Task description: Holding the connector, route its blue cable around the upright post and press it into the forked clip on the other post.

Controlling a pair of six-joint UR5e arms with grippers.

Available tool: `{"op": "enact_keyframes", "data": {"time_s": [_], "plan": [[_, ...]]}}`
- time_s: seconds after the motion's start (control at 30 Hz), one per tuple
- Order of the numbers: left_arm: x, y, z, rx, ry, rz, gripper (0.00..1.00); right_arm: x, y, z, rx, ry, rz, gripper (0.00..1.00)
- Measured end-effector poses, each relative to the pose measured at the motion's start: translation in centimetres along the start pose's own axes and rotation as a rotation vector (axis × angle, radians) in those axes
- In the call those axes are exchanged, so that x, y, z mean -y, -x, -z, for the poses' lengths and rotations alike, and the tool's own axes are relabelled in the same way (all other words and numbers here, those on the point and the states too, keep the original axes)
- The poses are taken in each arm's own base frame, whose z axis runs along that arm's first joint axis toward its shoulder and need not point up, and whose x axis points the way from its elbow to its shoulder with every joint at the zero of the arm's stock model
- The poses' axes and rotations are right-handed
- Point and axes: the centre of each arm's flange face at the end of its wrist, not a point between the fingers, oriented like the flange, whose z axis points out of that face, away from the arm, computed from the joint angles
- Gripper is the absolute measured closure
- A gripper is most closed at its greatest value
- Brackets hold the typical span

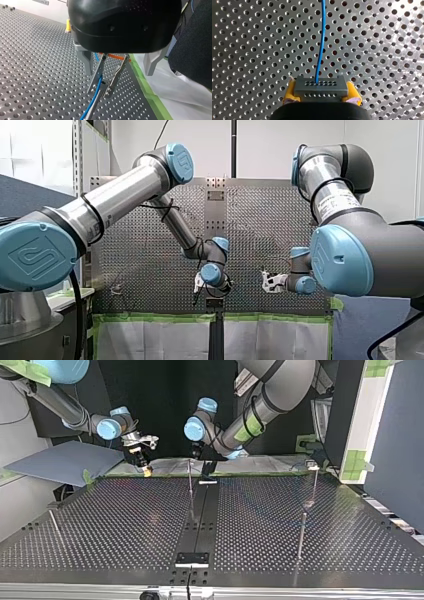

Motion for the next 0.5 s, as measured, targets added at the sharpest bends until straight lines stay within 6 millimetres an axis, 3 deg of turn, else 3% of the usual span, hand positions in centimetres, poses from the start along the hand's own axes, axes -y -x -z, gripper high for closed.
{"op": "enact_keyframes", "data": {"time_s": [0.27, 0.5], "plan": [[0.1, 0.1, 0.1, 0.002, -0.002, 0.000, 0.00, 0.0, 0.0, 0.0, 0.001, 0.000, 0.001, 1.00], [0.9, 1.7, 1.2, 0.014, -0.011, -0.003, 0.00, 0.0, 0.0, 0.0, 0.003, 0.000, 0.001, 1.00]]}}
